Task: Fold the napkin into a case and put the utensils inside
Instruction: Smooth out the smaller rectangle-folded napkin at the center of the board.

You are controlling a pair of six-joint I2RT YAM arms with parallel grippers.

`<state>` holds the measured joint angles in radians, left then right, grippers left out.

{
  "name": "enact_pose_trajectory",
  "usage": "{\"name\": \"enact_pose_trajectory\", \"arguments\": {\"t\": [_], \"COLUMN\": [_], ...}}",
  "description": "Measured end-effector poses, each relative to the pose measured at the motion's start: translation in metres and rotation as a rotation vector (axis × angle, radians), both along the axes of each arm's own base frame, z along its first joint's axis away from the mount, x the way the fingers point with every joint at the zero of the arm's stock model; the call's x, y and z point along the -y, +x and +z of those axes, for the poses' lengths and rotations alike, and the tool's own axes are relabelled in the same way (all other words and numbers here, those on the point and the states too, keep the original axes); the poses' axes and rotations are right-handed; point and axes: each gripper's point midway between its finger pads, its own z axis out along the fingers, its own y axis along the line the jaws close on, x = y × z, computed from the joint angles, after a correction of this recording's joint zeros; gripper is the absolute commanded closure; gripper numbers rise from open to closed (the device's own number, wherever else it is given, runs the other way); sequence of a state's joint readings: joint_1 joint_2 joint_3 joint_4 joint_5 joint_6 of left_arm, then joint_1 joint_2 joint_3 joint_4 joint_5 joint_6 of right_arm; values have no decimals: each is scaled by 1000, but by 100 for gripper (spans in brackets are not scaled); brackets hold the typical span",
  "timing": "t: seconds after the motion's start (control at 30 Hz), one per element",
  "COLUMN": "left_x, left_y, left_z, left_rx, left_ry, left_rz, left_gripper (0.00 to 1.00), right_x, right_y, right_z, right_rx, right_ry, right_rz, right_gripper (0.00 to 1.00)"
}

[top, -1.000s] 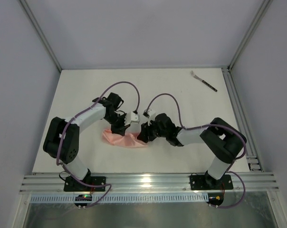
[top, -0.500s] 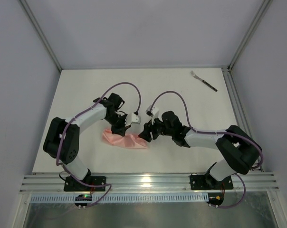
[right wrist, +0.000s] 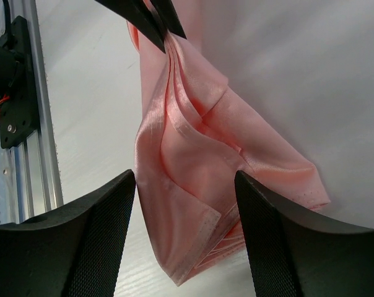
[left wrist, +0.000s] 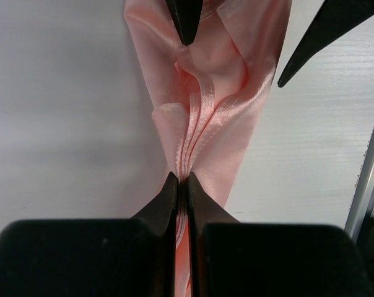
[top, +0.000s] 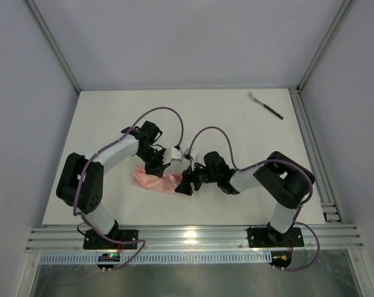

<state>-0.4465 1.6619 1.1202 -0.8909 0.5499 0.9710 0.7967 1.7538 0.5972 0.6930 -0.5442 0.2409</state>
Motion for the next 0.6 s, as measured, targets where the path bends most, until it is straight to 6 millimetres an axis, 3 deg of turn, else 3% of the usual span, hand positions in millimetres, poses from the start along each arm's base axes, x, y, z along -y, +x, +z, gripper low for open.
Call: {"name": "enact_pose_trajectory", "arguments": {"t": [0.13,0.27,0.37,0.4,0.5,0.6], "left_x": [0,-2,-3,-3,-5,-6], "left_y": [0,0,1,1,3,8], "left_z": [0,1,1,1,2,5], "left_rx": [-1,-6,-13,-15,-19,-27], "left_ry": [0,3,4,4,3,-5], "left_rz": [2,9,26,32,54,83], "left_gripper": [100,100,100,100,100,100], "right_x": [-9,-19,-23,-24,-26,-27], "right_y": [0,-3,-3,-4,-8,-9], "right_z": [-2,-4,-6,-7,-8,-6], "right_rx": [-15,-24,-43,-49,-70,-75], "right_ry": [28,53,70,73,77,88], "right_rz": [14,23,22,23,28,22], "right_gripper": [31,41,55,64,74,92]}}
